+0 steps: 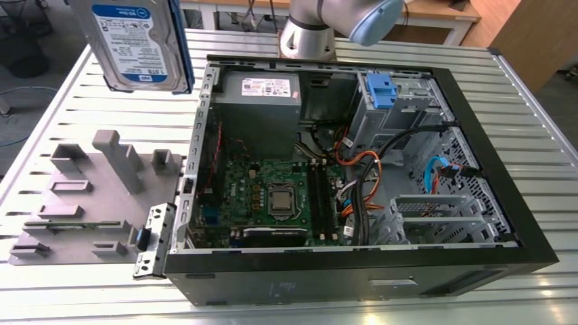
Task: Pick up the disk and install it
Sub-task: 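Pick up the disk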
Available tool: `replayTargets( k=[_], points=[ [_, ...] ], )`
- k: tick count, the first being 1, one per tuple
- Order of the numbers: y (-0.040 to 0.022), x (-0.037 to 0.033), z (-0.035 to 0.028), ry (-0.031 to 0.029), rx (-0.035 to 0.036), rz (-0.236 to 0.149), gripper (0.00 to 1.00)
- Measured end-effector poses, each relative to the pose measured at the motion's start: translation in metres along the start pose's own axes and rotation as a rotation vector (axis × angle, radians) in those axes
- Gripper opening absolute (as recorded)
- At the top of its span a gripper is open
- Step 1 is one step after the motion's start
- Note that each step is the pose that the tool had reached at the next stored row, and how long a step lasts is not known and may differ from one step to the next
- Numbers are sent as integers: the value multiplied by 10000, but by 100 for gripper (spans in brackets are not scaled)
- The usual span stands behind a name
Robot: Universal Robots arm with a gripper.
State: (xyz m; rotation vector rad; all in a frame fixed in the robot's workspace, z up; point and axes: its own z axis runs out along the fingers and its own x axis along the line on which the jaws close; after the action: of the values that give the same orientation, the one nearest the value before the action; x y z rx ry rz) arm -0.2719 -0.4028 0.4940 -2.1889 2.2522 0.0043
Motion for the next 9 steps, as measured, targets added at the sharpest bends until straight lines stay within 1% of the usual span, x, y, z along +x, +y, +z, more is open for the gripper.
replayTargets(
  k=[9],
  points=[
    [-230, -7, 2, 0, 0, 0, 35]
  ],
)
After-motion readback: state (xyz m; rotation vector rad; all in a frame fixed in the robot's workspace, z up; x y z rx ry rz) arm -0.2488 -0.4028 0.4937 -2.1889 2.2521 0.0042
